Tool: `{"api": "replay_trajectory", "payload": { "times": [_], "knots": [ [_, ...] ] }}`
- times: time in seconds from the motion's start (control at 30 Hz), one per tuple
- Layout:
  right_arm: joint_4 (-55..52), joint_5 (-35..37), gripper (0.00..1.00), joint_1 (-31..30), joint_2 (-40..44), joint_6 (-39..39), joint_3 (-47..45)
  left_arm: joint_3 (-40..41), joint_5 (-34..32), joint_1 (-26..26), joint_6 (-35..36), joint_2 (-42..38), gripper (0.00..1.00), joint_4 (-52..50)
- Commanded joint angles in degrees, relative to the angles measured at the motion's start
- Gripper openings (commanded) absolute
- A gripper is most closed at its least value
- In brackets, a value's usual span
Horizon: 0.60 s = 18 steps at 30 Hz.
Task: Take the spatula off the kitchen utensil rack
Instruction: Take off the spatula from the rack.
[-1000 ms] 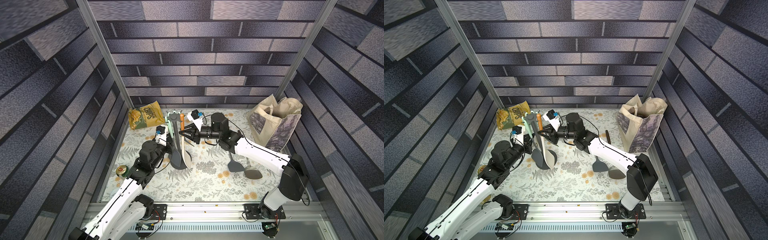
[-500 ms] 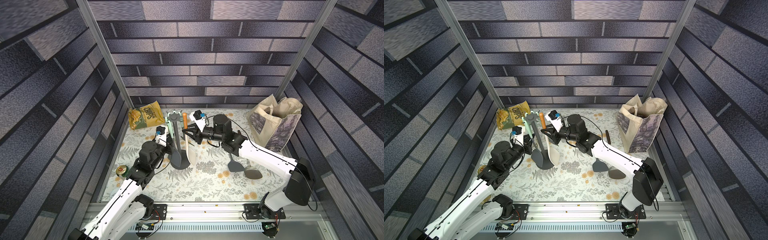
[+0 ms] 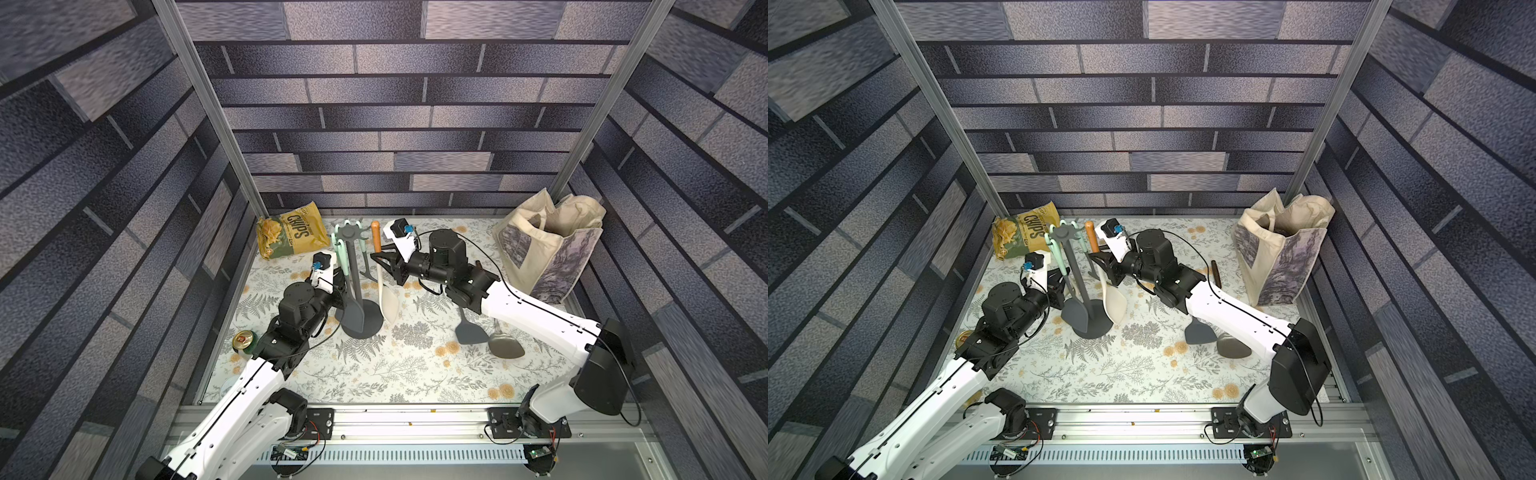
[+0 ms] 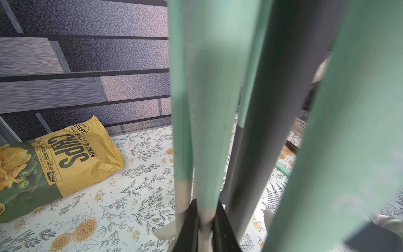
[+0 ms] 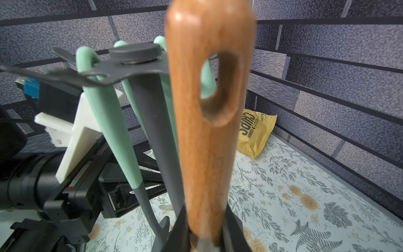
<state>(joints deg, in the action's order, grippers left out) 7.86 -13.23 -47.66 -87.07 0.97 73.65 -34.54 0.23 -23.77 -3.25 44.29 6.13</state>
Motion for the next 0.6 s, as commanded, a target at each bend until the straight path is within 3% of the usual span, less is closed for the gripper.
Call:
{"api": "replay_trajectory", "payload": {
  "times": [0.0,0.27,0.57],
  "knots": [
    [-2.09,3.69,0.00,-0.05,2.28,0.33,-1.52,0.54,0.56,0.39,0.21,-0.83,0.13,-1.26],
    [-5.04,9.78,0.00,0.03,4.09,0.14,-2.55,0.53,0.64,0.39,0.34,-0.87,0.13,-1.25],
    [-15.97,18.75,0.00,0.06,1.83,-0.36,3.82,0.27,1.00,0.34,0.42,-0.43,0.14,-0.95]
  ]
}}
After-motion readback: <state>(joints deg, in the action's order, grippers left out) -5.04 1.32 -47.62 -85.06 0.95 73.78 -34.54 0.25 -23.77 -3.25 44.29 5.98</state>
